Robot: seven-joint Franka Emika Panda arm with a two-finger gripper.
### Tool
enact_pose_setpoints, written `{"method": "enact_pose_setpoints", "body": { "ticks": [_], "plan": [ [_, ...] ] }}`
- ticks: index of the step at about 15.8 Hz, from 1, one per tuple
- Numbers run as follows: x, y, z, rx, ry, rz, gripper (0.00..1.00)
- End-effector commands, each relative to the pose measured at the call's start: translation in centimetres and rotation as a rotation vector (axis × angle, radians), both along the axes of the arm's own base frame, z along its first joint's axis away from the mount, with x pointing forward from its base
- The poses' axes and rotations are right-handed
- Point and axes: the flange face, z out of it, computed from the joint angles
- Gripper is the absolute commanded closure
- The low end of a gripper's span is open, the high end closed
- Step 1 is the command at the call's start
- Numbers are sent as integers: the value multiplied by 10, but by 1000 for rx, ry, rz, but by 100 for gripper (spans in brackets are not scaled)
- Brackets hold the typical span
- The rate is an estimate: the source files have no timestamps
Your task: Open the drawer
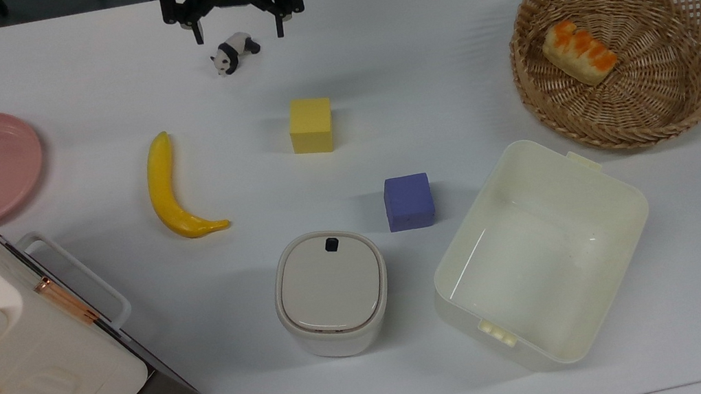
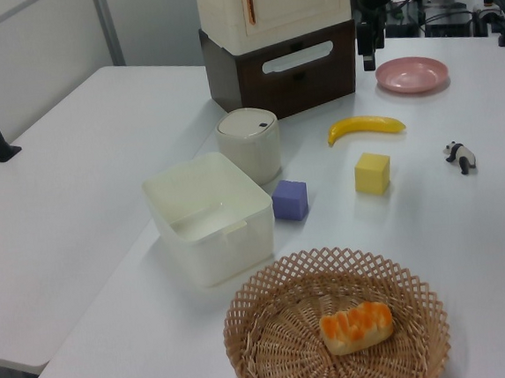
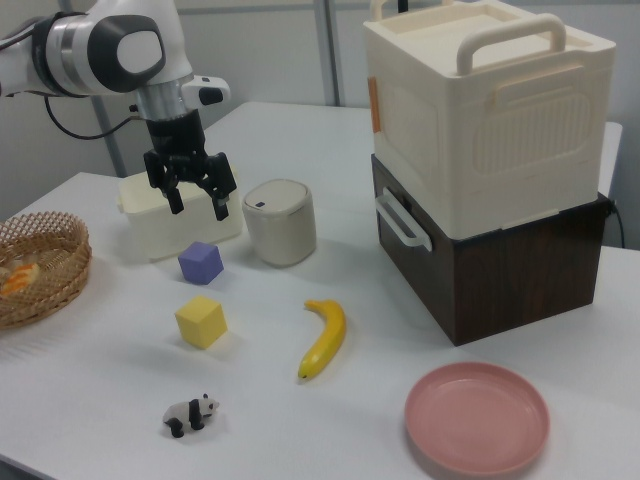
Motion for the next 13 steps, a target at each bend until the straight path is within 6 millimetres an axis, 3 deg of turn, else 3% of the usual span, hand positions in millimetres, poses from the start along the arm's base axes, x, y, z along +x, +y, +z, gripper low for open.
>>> {"method": "enact_pose_setpoints", "body": {
  "ticks": [1,13],
  "plan": [
    [2,0,-6,-4,18,-1,0],
    [1,9,-13,3,45,3,0]
  ]
}}
